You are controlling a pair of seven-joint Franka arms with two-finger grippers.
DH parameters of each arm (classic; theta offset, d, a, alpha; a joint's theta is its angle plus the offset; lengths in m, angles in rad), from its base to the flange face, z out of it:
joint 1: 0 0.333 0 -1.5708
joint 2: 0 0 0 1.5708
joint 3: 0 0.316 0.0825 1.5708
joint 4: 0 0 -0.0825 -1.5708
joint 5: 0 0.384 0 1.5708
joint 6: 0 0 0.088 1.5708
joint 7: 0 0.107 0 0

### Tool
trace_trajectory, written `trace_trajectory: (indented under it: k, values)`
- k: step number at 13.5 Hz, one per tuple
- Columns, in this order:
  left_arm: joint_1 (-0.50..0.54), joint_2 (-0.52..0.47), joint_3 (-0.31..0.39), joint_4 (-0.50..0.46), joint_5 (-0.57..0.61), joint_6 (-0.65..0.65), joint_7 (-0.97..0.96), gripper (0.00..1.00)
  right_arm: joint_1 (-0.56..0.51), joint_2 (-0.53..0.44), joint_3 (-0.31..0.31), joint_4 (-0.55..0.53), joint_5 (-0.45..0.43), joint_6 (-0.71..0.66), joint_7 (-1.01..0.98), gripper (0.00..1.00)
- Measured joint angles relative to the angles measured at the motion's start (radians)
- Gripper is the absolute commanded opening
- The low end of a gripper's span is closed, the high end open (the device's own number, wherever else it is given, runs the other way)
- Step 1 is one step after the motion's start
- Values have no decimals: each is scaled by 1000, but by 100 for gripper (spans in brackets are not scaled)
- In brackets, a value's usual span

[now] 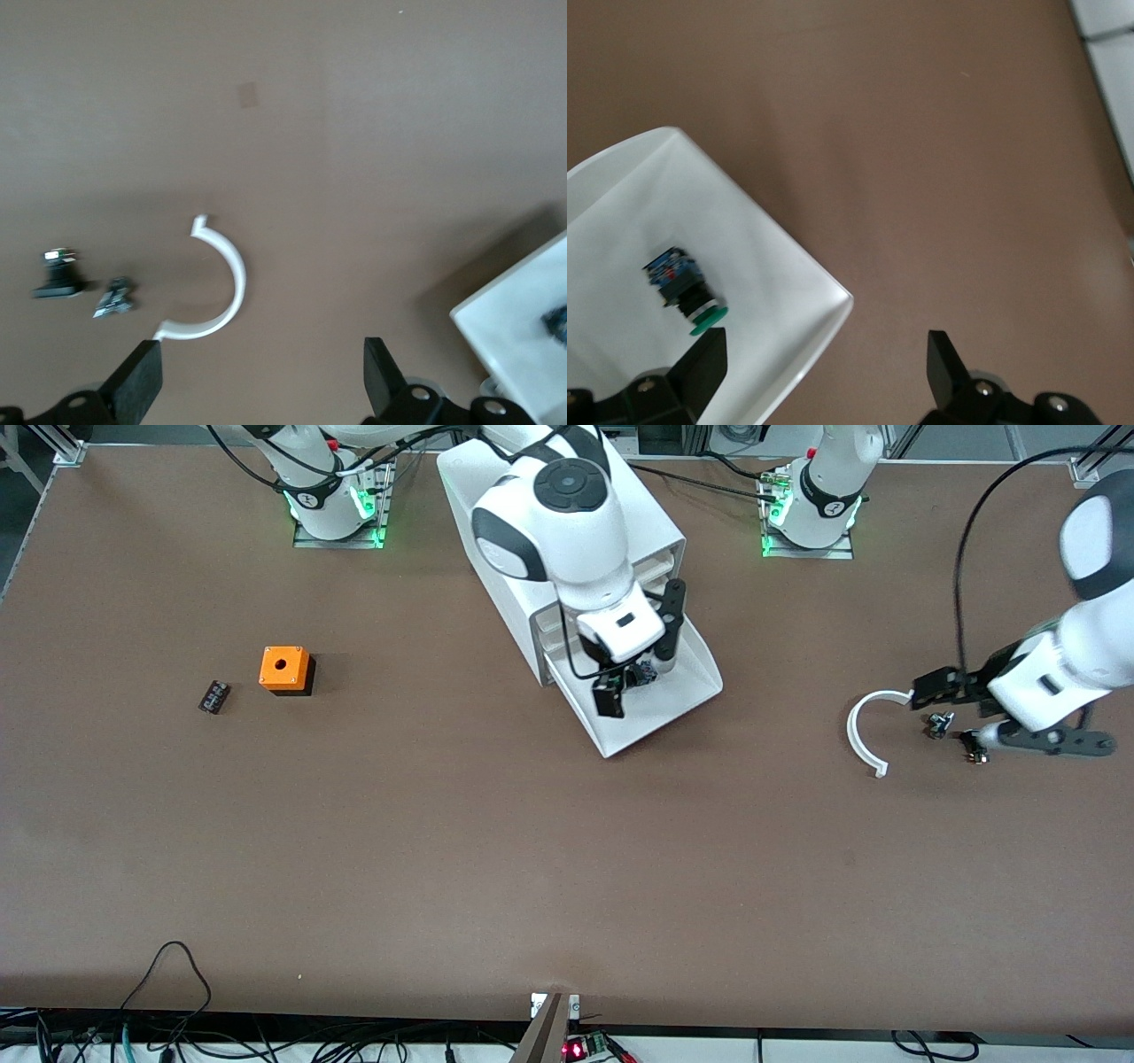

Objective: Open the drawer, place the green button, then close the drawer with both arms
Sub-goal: 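Withdraw the right gripper while the left gripper reaches the drawer front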

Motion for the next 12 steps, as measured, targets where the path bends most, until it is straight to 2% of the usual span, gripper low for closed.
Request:
trace_trajectory:
  k: [4, 8, 10, 12]
  values:
    - [-6, 32, -71, -118, -28, 183, -153, 100, -138, -9, -10, 1, 0, 7, 236, 100]
    - [-55, 91, -88, -277, -35, 414, -338, 100, -332, -65, -14, -27, 0, -34, 332, 100]
    - [-83, 123, -89, -318, -38, 471, -426, 100, -380, -100, -52, -62, 0, -121, 403, 100]
    - [-124, 161, -89, -363, -43, 571, -530, 100, -386, -122, -116, -78, 0, -241, 475, 100]
